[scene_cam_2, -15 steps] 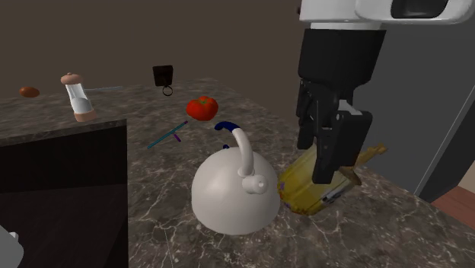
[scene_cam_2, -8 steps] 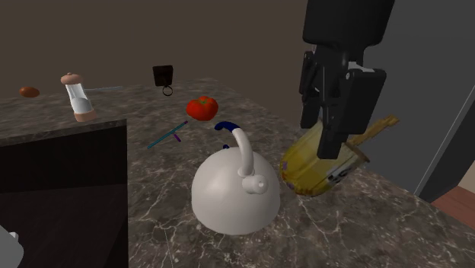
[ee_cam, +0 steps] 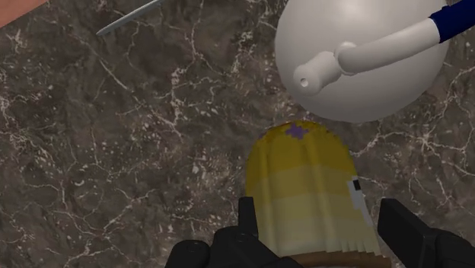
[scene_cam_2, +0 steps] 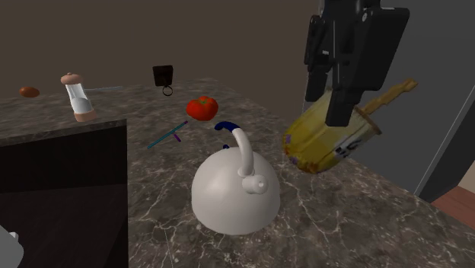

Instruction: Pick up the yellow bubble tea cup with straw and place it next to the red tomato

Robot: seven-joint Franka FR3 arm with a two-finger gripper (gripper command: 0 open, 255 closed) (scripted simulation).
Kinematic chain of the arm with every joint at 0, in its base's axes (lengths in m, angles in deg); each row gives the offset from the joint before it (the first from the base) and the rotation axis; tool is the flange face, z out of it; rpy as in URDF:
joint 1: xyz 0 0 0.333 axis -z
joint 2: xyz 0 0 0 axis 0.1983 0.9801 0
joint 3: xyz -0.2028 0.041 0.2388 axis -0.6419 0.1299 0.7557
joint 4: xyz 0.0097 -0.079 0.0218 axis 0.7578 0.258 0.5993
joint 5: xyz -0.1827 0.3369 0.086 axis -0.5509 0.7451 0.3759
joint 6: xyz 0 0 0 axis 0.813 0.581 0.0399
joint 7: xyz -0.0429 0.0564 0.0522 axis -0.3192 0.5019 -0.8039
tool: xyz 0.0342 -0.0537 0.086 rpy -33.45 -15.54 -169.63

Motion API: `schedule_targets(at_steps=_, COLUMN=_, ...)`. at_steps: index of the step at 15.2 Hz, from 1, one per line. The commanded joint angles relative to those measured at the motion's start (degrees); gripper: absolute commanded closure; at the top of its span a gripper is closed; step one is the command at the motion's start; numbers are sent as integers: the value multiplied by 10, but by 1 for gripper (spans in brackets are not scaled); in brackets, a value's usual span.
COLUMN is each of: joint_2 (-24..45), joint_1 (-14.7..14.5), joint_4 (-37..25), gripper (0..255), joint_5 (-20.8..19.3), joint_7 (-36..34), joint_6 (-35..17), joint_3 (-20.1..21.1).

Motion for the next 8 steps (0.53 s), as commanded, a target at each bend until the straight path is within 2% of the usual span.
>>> schedule_targets(at_steps=1, joint_2=-1, joint_1=0, joint_4=-16, gripper=255, joint_5=0, joint_7=0, joint_6=17, joint_3=0)
schedule_targets(at_steps=6, joint_2=4, joint_1=1, joint_4=-59, gripper=255, joint_5=0, joint_7=0, joint_6=55, joint_3=0)
schedule_targets(at_steps=8, joint_2=-26, joint_1=-13, joint_4=-14, gripper=255, joint_5=-2, joint_7=-21, joint_6=39, joint_3=7)
